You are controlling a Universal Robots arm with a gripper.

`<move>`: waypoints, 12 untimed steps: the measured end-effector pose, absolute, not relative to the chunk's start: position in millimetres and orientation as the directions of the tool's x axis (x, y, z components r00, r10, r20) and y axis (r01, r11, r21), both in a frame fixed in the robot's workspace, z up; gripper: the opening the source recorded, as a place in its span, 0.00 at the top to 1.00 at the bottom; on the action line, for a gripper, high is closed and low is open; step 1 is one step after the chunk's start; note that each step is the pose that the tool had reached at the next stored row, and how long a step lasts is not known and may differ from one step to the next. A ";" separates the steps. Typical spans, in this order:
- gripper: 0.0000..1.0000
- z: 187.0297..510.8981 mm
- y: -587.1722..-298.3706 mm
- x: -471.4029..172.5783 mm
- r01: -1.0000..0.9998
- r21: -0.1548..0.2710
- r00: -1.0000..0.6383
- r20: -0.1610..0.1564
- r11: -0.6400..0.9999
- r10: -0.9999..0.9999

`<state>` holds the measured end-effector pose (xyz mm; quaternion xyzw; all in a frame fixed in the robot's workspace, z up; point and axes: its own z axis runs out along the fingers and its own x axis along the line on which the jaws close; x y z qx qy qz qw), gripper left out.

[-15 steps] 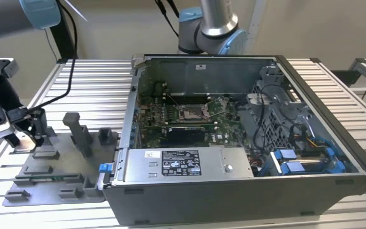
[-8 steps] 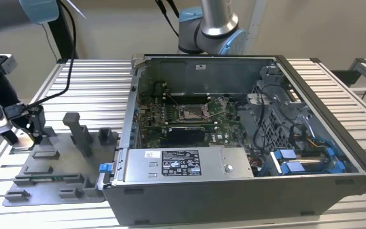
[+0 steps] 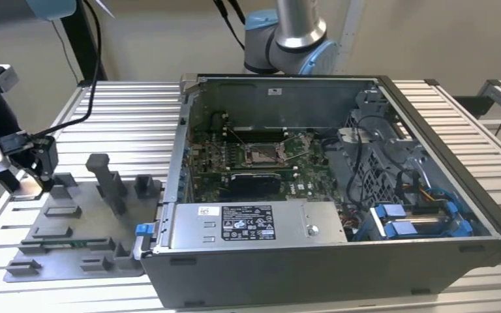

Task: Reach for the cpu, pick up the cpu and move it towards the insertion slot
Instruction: 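Pick up the cpu and move it towards the insertion slot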

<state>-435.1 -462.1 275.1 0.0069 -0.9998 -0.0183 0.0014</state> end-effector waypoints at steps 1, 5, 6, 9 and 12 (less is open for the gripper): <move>1.00 276.7 -462.1 -435.0 -0.014 0.037 -1.000 0.003 0.999 -0.014; 1.00 283.4 -462.1 -435.1 -0.014 0.037 -1.000 0.003 0.999 -0.014; 1.00 285.0 -462.1 -435.0 -0.014 0.037 -1.000 0.003 0.999 -0.014; 1.00 290.5 -462.1 -435.0 -0.014 0.037 -1.000 0.003 0.999 -0.014; 1.00 296.8 -462.1 -435.0 -0.014 0.037 -1.000 0.003 0.999 -0.014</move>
